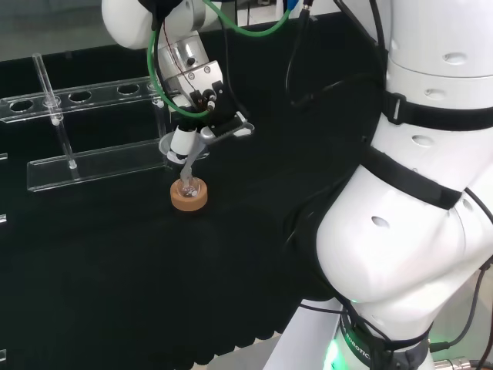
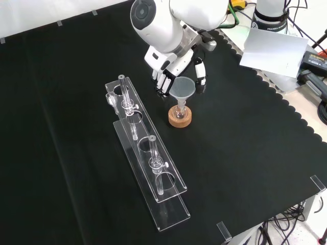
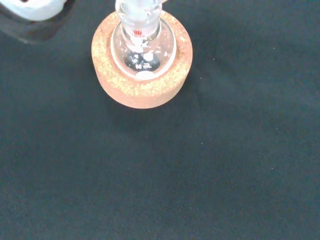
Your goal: Place the funnel on the round-bottom flask.
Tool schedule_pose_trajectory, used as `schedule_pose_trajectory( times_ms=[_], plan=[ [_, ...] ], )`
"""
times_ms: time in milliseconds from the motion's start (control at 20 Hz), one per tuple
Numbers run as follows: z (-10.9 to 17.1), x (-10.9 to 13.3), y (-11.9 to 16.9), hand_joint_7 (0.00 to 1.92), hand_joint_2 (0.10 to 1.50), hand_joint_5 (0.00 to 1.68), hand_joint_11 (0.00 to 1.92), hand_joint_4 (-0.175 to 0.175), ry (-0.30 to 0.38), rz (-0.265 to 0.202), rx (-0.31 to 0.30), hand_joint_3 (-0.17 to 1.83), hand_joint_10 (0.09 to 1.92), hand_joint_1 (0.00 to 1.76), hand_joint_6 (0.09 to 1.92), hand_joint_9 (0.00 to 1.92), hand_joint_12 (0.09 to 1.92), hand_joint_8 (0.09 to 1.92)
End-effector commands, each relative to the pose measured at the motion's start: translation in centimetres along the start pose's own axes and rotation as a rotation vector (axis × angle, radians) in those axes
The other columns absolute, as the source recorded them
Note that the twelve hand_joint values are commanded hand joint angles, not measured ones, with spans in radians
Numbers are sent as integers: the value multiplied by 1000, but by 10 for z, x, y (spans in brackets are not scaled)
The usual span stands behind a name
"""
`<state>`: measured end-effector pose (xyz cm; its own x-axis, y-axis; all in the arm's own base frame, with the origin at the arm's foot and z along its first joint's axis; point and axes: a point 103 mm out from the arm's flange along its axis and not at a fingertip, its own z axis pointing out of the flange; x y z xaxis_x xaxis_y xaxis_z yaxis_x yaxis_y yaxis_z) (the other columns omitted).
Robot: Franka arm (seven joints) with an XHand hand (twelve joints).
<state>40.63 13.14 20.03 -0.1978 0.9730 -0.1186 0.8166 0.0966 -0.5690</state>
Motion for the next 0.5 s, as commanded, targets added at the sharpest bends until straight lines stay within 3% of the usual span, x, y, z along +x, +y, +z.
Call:
schedule_pose_trajectory(
  times_ms=[50, 500],
  plan=[
    [2, 1, 3, 427, 775, 911, 623, 4, -11, -13, -2, 522, 471, 897, 773, 765, 1155, 688],
    [4, 2, 7, 405, 764, 789, 598, -13, 10, -31, -5, 521, 477, 873, 798, 732, 1174, 688]
  ],
)
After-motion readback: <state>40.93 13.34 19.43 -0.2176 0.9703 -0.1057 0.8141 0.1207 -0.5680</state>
